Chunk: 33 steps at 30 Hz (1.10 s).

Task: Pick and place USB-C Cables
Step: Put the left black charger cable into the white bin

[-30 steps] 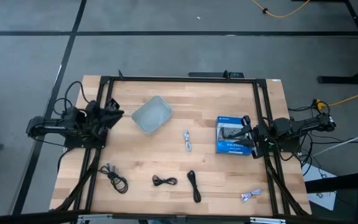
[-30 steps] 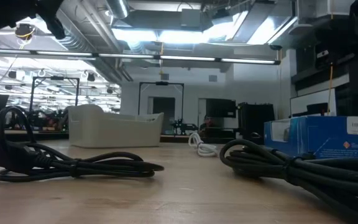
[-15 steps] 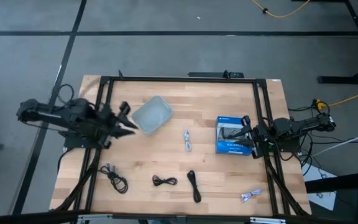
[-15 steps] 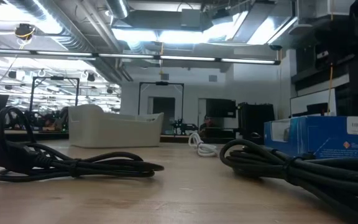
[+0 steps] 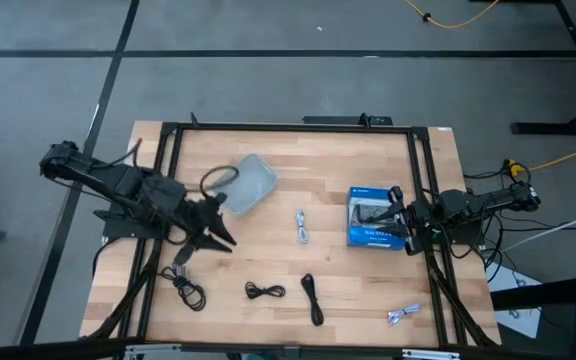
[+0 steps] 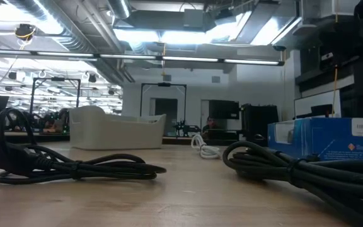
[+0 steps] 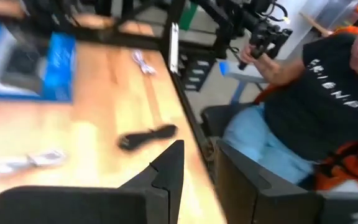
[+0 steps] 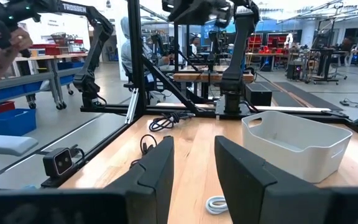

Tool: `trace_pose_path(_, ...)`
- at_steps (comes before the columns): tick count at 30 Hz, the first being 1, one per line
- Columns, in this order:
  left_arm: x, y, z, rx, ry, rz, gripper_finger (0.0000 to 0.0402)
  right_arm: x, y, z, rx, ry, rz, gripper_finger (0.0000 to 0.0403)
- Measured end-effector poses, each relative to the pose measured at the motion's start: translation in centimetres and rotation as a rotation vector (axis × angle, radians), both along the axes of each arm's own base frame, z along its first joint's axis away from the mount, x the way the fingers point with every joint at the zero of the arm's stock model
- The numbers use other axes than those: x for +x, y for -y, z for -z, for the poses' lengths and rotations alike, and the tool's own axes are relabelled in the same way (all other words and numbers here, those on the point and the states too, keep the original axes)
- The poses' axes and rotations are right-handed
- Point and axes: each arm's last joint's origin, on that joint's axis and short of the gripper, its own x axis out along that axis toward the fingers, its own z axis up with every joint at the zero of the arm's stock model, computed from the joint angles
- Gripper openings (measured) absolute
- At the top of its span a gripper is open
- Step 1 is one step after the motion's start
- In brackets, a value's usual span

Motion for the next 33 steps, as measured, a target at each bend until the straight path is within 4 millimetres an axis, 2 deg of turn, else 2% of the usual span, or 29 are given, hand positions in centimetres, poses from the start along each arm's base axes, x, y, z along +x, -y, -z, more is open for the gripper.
trace_pose_path(7,0.9,2.2,2.4,0.07,-0.155,-0.028,0.0082,0.0,0.0,0.0,0.0,0.0,0.0,0.0121)
trace_pose_path(19,1.8,5.6,5.6,-0.043,-0.423,-0.065,0.0082,0.0,0.0,0.1,-0.003,-0.011,0.0,0.0121)
trace_pose_path(28,1.5,6.9,6.2,-0.048,-0.464,-0.053,0.0082,0.0,0.0,0.1,-0.004,-0.014,0.0,0.0121)
trace_pose_path(33,0.9,7.3,6.6,0.035,-0.448,-0.119,0.0082,0.0,0.0,0.1,-0.004,-0.014,0.0,0.0121)
